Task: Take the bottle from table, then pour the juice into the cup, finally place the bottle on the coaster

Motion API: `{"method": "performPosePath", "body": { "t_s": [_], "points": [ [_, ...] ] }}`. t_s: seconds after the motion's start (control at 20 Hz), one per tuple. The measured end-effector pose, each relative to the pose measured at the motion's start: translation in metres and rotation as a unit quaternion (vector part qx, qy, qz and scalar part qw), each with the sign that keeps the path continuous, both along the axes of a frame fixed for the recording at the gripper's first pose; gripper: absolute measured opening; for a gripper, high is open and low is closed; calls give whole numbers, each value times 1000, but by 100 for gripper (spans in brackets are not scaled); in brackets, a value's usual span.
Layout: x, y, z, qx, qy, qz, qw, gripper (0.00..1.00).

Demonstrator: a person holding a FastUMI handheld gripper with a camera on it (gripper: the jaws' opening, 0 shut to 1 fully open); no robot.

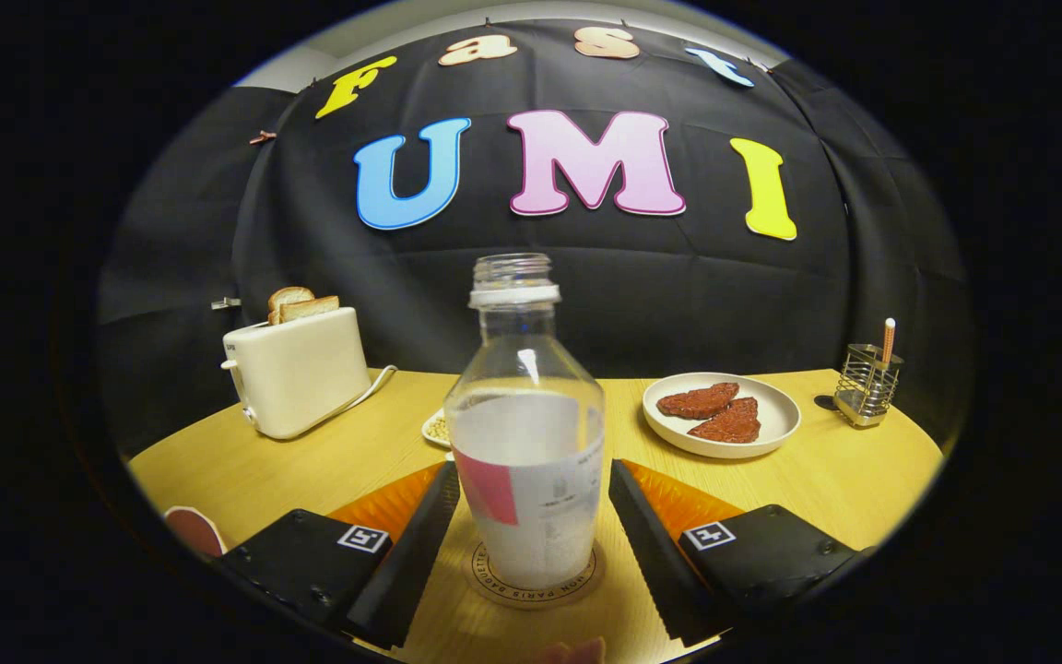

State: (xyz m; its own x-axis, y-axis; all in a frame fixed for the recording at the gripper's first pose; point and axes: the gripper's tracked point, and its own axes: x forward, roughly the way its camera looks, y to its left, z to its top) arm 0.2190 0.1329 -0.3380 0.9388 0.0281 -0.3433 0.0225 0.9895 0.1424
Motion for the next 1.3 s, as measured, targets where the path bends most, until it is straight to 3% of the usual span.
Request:
{"method": "performPosePath", "body": {
  "t_s": [0.7,1.3],
  "points": [
    [-46,2,16,-8,8,24,1000,99],
    [-125,-52,120,-33,-18,3,999,99]
  ]
}}
